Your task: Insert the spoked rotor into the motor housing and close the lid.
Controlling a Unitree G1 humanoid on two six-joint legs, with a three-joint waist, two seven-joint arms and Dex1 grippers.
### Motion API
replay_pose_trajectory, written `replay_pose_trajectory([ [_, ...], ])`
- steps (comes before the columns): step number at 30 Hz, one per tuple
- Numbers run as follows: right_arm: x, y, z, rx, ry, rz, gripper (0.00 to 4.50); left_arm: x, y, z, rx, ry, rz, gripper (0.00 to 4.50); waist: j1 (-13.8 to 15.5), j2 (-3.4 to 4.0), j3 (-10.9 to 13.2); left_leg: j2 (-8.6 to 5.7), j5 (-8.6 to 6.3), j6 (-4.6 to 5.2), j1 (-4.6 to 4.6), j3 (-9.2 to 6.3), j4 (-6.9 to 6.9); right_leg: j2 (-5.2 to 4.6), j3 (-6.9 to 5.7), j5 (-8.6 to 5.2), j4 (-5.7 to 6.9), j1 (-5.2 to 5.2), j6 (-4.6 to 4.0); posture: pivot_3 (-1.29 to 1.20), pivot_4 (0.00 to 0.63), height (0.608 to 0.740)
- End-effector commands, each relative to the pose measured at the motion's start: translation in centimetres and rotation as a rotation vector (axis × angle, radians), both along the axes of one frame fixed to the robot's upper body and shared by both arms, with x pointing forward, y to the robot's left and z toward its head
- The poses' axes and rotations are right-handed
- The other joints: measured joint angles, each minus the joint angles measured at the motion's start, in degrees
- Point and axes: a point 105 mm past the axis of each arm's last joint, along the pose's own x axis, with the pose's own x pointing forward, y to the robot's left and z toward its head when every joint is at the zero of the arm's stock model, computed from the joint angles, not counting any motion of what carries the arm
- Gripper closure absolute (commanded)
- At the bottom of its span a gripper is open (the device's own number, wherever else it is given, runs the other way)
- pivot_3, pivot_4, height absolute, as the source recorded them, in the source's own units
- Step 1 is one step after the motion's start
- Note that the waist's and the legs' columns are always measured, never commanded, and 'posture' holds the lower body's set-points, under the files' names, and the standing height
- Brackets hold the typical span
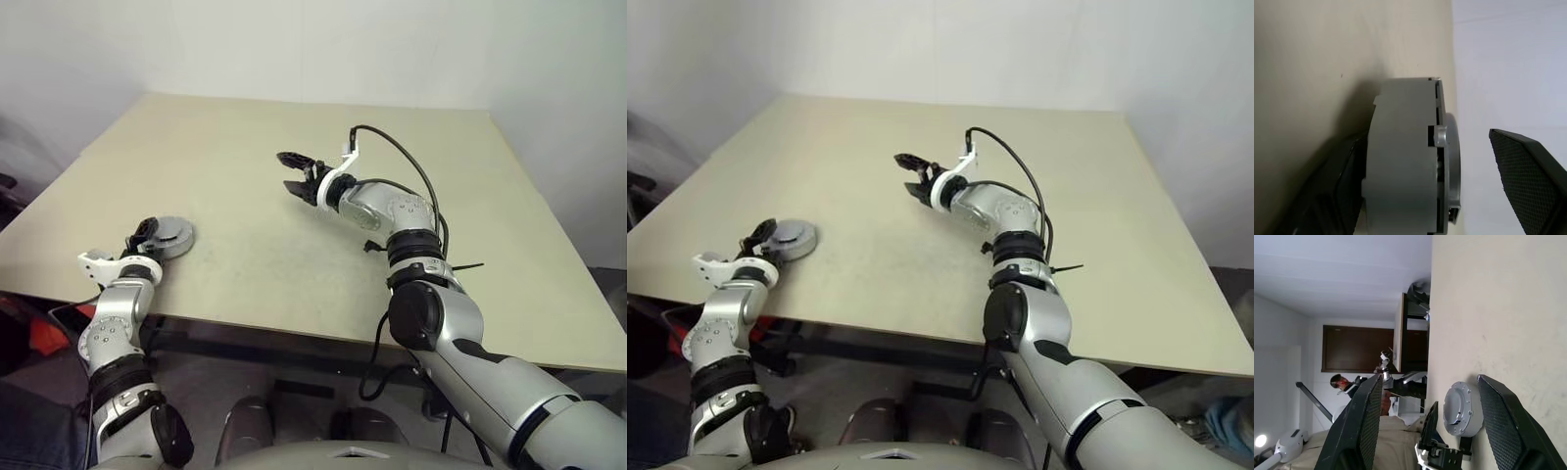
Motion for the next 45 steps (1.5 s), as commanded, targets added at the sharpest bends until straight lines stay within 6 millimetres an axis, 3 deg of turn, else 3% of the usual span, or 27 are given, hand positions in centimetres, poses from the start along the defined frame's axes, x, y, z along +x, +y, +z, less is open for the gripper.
replay_pose_trajectory([
  [1, 0.1, 0.4, 1.8, 0.004, -0.046, 0.013, 1.05, -1.2, -0.8, 0.6, 0.032, 0.008, -0.047, 0.49, 0.0, 0.00, 0.0, 0.00, 0.00, 0.00, 0.00, 0.00, -0.01, 0.00, 0.00, 0.00, 0.00, 0.00, -0.01, 0.00, 0.000, 0.740],
  [11, 0.0, 0.9, 1.2, -0.015, -0.030, 0.031, 1.05, -5.6, -4.8, -2.2, 0.020, 0.147, -0.227, 0.49, 0.0, 0.04, 0.0, -0.02, -0.02, 0.01, 0.45, 0.11, -0.02, 0.00, 0.11, -0.19, -0.03, 0.36, 0.27, 0.00, 0.000, 0.740],
  [16, 0.0, 1.1, 1.2, -0.024, -0.034, 0.037, 1.05, -6.1, -8.9, -2.2, -0.019, 0.158, -0.458, 0.49, 0.4, 0.14, -0.1, -0.04, -0.02, 0.01, 0.70, 0.11, -0.02, -0.02, 0.11, -0.22, -0.04, 0.64, 0.28, 0.00, 0.000, 0.740],
  [19, 0.1, 1.0, 1.2, -0.046, -0.058, 0.031, 1.05, -5.6, -10.1, -0.7, 0.011, 0.100, -0.540, 0.49, 0.7, 0.18, 0.0, -0.11, -0.04, 0.04, 1.04, 0.11, -0.04, -0.08, 0.11, -0.35, -0.12, 1.04, 0.14, 0.00, 0.000, 0.740],
  [23, 0.6, -0.1, 0.8, -0.170, -0.202, -0.006, 1.05, -3.9, -11.5, 3.3, 0.194, -0.050, -0.635, 0.49, 0.8, 0.03, 0.0, -0.12, -0.01, -0.01, 1.25, 0.11, -0.06, -0.09, 0.11, -0.32, -0.25, 1.27, 0.20, 0.00, 0.000, 0.740],
  [28, 1.5, -2.8, -0.2, -0.315, -0.342, -0.078, 1.05, -1.9, -12.3, 5.6, 0.417, -0.128, -0.687, 0.49, 0.7, -0.05, 0.0, -0.06, 0.08, -0.16, 1.27, 0.10, -0.08, -0.05, 0.11, -0.29, -0.20, 1.27, 0.24, 0.00, 0.000, 0.740],
  [32, 2.3, -6.6, -0.5, -0.473, -0.501, -0.136, 1.05, -1.0, -12.6, 6.6, 0.633, -0.189, -0.718, 0.49, 0.5, -0.04, 0.0, -0.09, 0.06, -0.11, 1.08, 0.09, -0.09, -0.05, 0.12, -0.17, -0.20, 1.13, 0.43, 0.00, 0.000, 0.740],
  [39, 2.3, -13.5, -2.2, -0.803, -0.676, -0.125, 1.05, 0.4, -12.6, 6.0, 1.032, -0.259, -0.728, 0.49, 0.6, -0.02, 0.0, -0.08, 0.00, 0.00, 0.81, 0.04, -0.12, -0.01, 0.10, -0.18, -0.25, 0.91, 0.40, 0.00, 0.000, 0.740],
  [45, 0.9, -16.7, -2.2, -0.877, -0.779, -0.077, 1.05, 1.5, -13.5, 4.9, 1.224, -0.278, -0.774, 0.49, 0.6, 0.01, 0.0, -0.07, -0.02, 0.07, 0.83, 0.04, -0.06, -0.01, 0.10, -0.30, -0.24, 0.96, 0.15, 0.00, 0.000, 0.740],
])
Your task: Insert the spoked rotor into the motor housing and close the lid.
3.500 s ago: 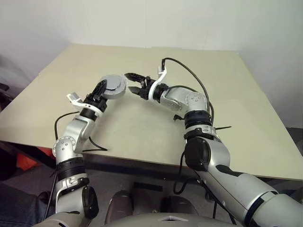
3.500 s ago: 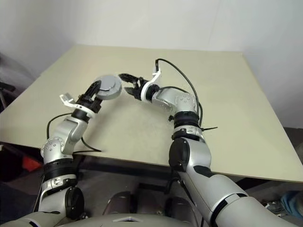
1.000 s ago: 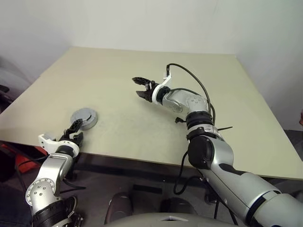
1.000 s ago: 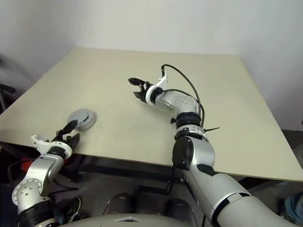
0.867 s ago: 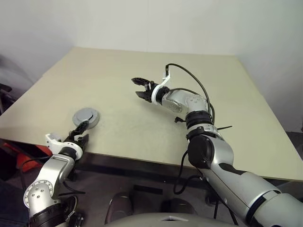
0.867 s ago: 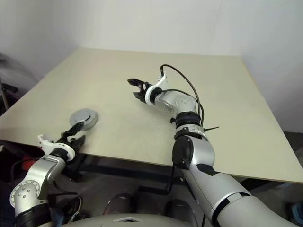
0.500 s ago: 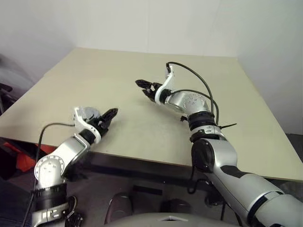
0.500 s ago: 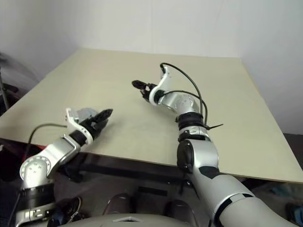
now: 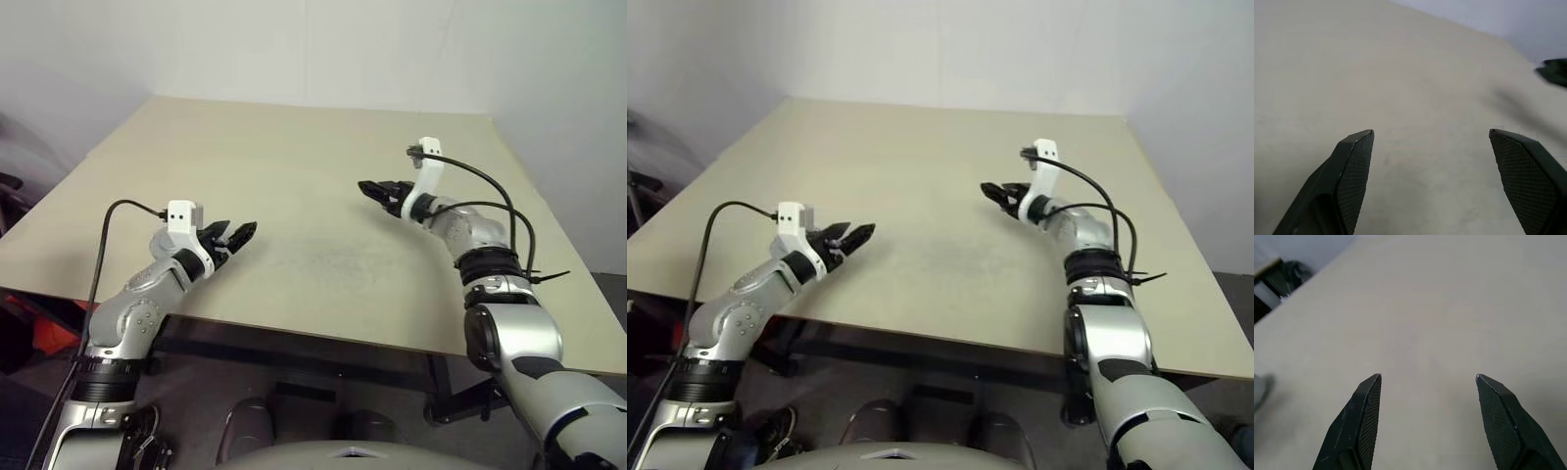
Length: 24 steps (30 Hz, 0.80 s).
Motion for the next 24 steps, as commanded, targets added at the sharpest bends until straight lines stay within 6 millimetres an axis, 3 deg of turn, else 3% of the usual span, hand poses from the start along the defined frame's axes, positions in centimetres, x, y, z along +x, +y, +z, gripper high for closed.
replay_pose_trajectory([
  [1, -0.5, -0.4, 2.5, -0.042, -0.137, 0.066, 1.05, 0.6, -0.7, 1.1, 0.088, -0.102, -0.047, 0.49, 0.0, 0.02, 0.0, 0.00, -0.01, 0.02, 0.01, 0.00, 0.01, 0.00, 0.00, 0.00, 0.00, 0.01, -0.01, 0.00, 0.000, 0.740],
  [8, -1.6, -1.3, 3.7, -0.161, -0.374, 0.078, 1.05, 1.9, -0.8, 1.7, 0.198, -0.205, -0.041, 0.49, -0.2, 0.07, 0.0, 0.03, -0.07, 0.15, -0.02, 0.02, 0.08, 0.00, -0.02, 0.15, 0.05, -0.02, -0.39, 0.00, 0.000, 0.740],
  [12, -1.7, -1.0, 2.6, -0.228, -0.374, 0.102, 1.05, 2.6, -1.1, 1.9, 0.222, -0.250, -0.022, 0.49, -0.2, 0.10, 0.0, 0.02, -0.15, 0.31, 0.00, 0.03, 0.18, -0.02, -0.02, 0.15, 0.03, 0.06, -0.40, 0.00, 0.000, 0.740],
  [21, -0.5, -0.3, 3.4, -0.207, -0.414, 0.026, 1.05, 3.3, -1.2, 1.7, 0.193, -0.268, 0.054, 0.49, -0.2, 0.11, 0.0, 0.02, -0.25, 0.48, -0.12, 0.05, 0.21, -0.04, -0.04, 0.19, 0.04, -0.03, -0.50, 0.00, 0.000, 0.740],
  [24, -1.1, 1.0, 3.3, -0.172, -0.389, 0.135, 1.05, 3.3, -1.6, 1.5, 0.189, -0.266, 0.055, 0.49, -0.2, 0.11, 0.0, 0.02, -0.25, 0.50, -0.14, 0.04, 0.21, -0.05, -0.04, 0.19, 0.04, -0.03, -0.50, 0.00, 0.000, 0.740],
])
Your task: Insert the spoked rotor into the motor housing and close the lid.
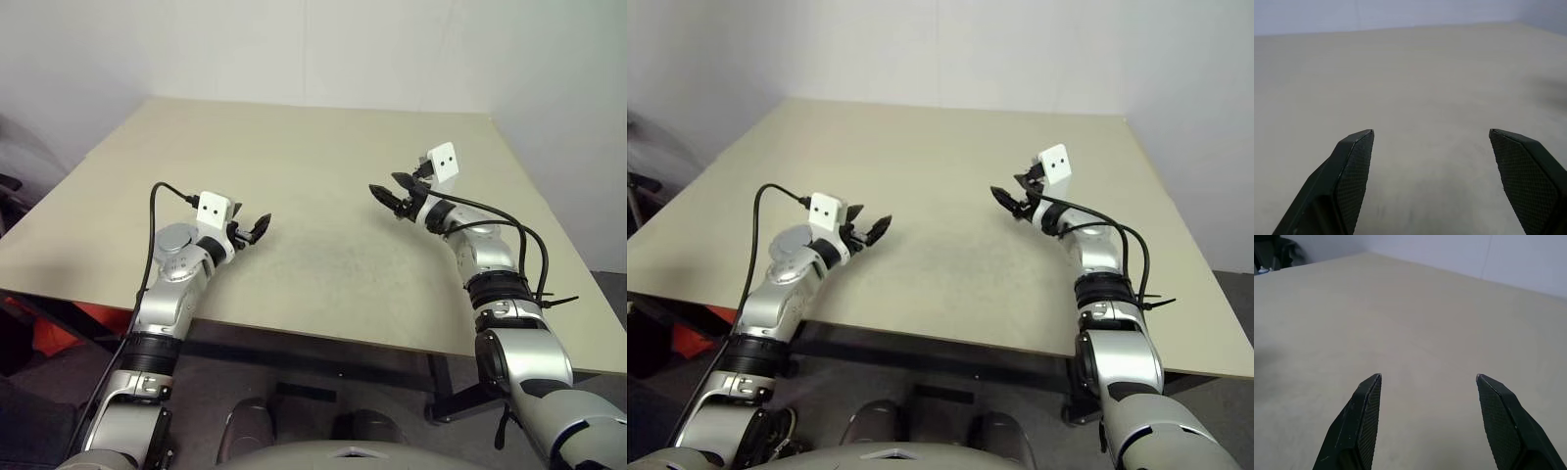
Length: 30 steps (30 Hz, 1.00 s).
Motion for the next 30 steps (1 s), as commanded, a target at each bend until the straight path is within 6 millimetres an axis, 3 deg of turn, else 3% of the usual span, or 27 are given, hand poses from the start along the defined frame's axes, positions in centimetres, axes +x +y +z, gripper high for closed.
replay_pose_trajectory([
  [1, -0.1, 1.1, 2.4, 0.002, -0.058, 0.091, 1.05, 0.4, -0.1, 1.5, -0.003, -0.066, 0.014, 0.49, 0.0, 0.00, 0.0, 0.00, 0.00, 0.01, -0.01, 0.00, 0.00, 0.00, 0.00, 0.00, 0.00, 0.01, 0.00, 0.00, 0.000, 0.740],
  [9, 0.3, -0.1, 2.8, -0.097, -0.070, 0.080, 1.05, 0.2, -0.2, 0.7, -0.022, -0.036, 0.027, 0.49, 0.1, 0.02, 0.0, 0.00, -0.12, 0.26, -0.21, -0.01, 0.12, -0.03, -0.04, 0.00, 0.01, -0.13, 0.00, 0.00, 0.000, 0.740],
  [13, 1.0, -0.9, 5.1, 0.044, -0.073, 0.038, 1.05, 0.0, -0.1, 0.4, -0.026, -0.024, 0.033, 0.49, 0.0, 0.05, 0.0, 0.01, -0.13, 0.27, -0.21, 0.00, 0.12, -0.03, -0.04, 0.00, 0.01, -0.13, -0.01, 0.00, 0.000, 0.740],
  [15, 0.8, -0.8, 6.4, 0.024, -0.105, 0.081, 1.05, 0.1, 0.1, 0.4, -0.026, -0.023, 0.038, 0.49, 0.0, 0.07, 0.0, 0.01, -0.13, 0.29, -0.25, 0.00, 0.12, -0.03, -0.04, 0.00, 0.02, -0.18, -0.01, 0.00, 0.000, 0.740],
  [19, -0.2, -1.4, 9.2, -0.131, -0.150, 0.234, 1.05, 0.1, 0.2, 0.4, -0.021, -0.020, 0.042, 0.49, 0.3, 0.12, 0.0, 0.01, -0.05, 0.47, -0.46, 0.00, 0.18, -0.04, -0.06, 0.00, 0.10, -0.41, -0.02, 0.00, 0.000, 0.740],
  [23, -1.9, -2.6, 12.7, -0.403, -0.144, 0.430, 1.05, 0.2, 0.4, 0.2, -0.019, -0.016, 0.047, 0.49, 1.1, 0.34, 0.0, 0.02, -0.09, 0.71, -0.85, 0.01, 0.43, -0.07, -0.10, 0.00, 0.17, -0.72, -0.02, 0.00, 0.000, 0.740],
  [28, -3.7, -3.8, 14.1, -0.710, -0.026, 0.591, 1.05, 0.2, 0.4, -0.2, -0.022, -0.008, 0.052, 0.49, 1.2, 0.38, 0.0, 0.20, -0.28, 1.00, -1.22, -0.01, 0.88, -0.06, -0.25, -0.01, 0.16, -0.86, -0.02, 0.00, 0.000, 0.740],
  [30, -3.7, -4.3, 13.6, -0.888, 0.012, 0.606, 1.05, 0.2, 0.3, -0.3, -0.024, -0.005, 0.053, 0.49, 1.2, 0.41, 0.1, 0.20, -0.34, 1.10, -1.30, -0.01, 1.02, -0.08, -0.27, -0.01, 0.16, -0.88, -0.01, 0.00, 0.000, 0.740],
])
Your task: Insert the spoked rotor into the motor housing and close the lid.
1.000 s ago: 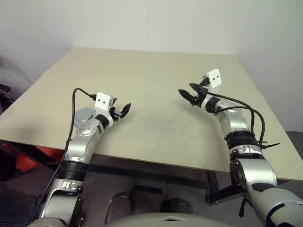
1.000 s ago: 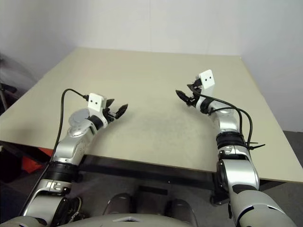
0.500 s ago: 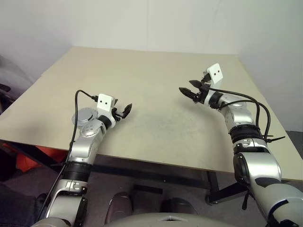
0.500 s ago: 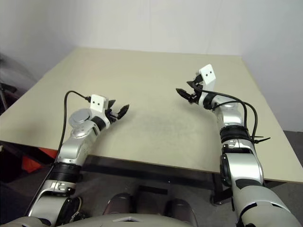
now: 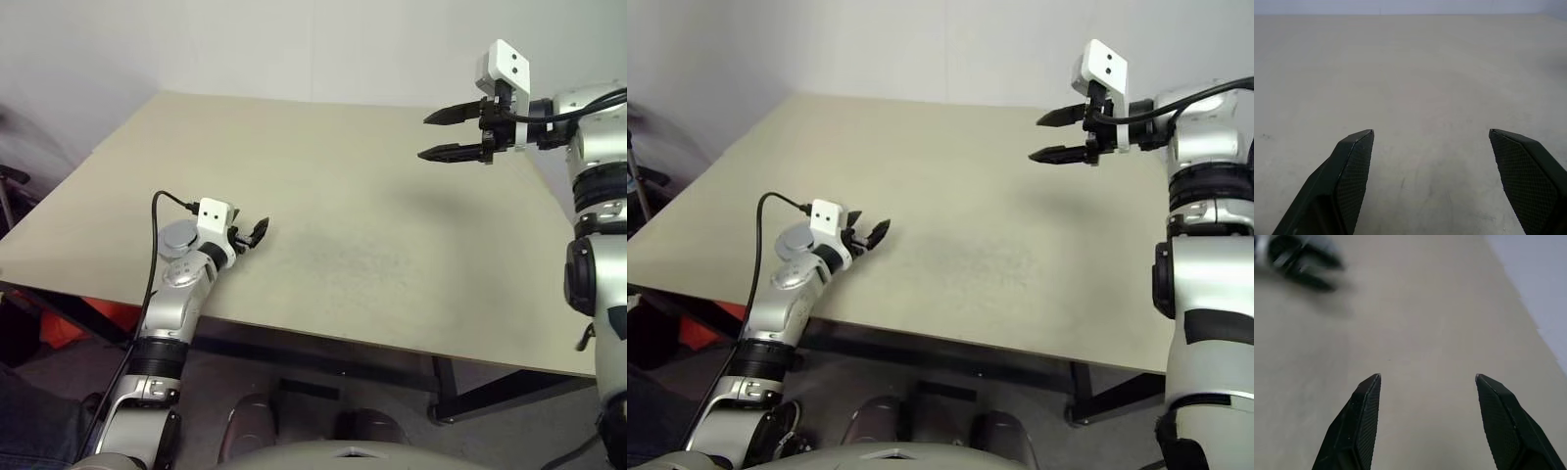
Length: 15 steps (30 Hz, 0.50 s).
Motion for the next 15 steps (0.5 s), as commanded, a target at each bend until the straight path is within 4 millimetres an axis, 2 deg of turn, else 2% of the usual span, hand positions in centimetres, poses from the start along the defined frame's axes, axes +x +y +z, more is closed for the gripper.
replay_pose_trajectory([
  [1, -0.8, -0.6, -0.5, -0.320, 0.005, 0.087, 1.05, 0.3, 0.2, 1.0, -0.003, -0.037, 0.010, 0.49, 0.0, 0.04, 0.0, 0.00, -0.02, 0.03, -0.02, 0.00, 0.05, -0.02, -0.01, 0.00, 0.00, 0.00, 0.00, 0.00, 0.000, 0.740],
  [3, -1.0, -1.8, -1.5, -0.544, 0.014, 0.120, 1.05, 0.3, 0.2, 0.9, -0.003, -0.036, 0.012, 0.49, 0.0, 0.09, 0.1, -0.02, -0.04, 0.05, -0.05, 0.00, 0.09, -0.06, -0.03, 0.00, 0.02, -0.01, 0.01, 0.00, 0.000, 0.740],
  [5, -1.0, -3.8, -2.5, -0.883, -0.026, 0.179, 1.05, 0.3, 0.3, 0.8, -0.001, -0.033, 0.018, 0.49, 0.1, 0.12, 0.1, -0.03, -0.05, 0.06, -0.09, 0.00, 0.12, -0.08, -0.03, 0.01, 0.03, -0.03, 0.02, 0.00, 0.000, 0.740],
  [7, -1.3, -4.3, -3.3, -1.048, -0.026, 0.272, 1.05, 0.3, 0.4, 0.7, -0.002, -0.031, 0.028, 0.49, 0.1, 0.13, 0.1, -0.04, -0.06, 0.09, -0.25, -0.02, 0.16, -0.10, -0.06, 0.01, 0.06, -0.15, 0.02, 0.00, 0.000, 0.740],
  [12, -1.1, -4.4, -3.4, -1.178, -0.064, 0.345, 1.05, 0.0, 0.3, 0.4, -0.010, -0.027, 0.046, 0.49, -0.1, 0.21, 0.1, -0.03, -0.08, 0.16, -0.53, -0.01, 0.24, -0.11, -0.05, 0.02, 0.17, -0.43, 0.00, 0.00, 0.000, 0.740],
  [15, -1.1, -4.4, -2.9, -1.202, -0.073, 0.358, 1.05, -0.2, 0.2, 0.0, -0.019, -0.020, 0.059, 0.49, -0.2, 0.28, 0.1, -0.02, -0.14, 0.26, -1.11, -0.01, 0.73, -0.17, 0.00, -0.03, 0.78, -1.07, -0.10, 0.00, 0.000, 0.740],
])
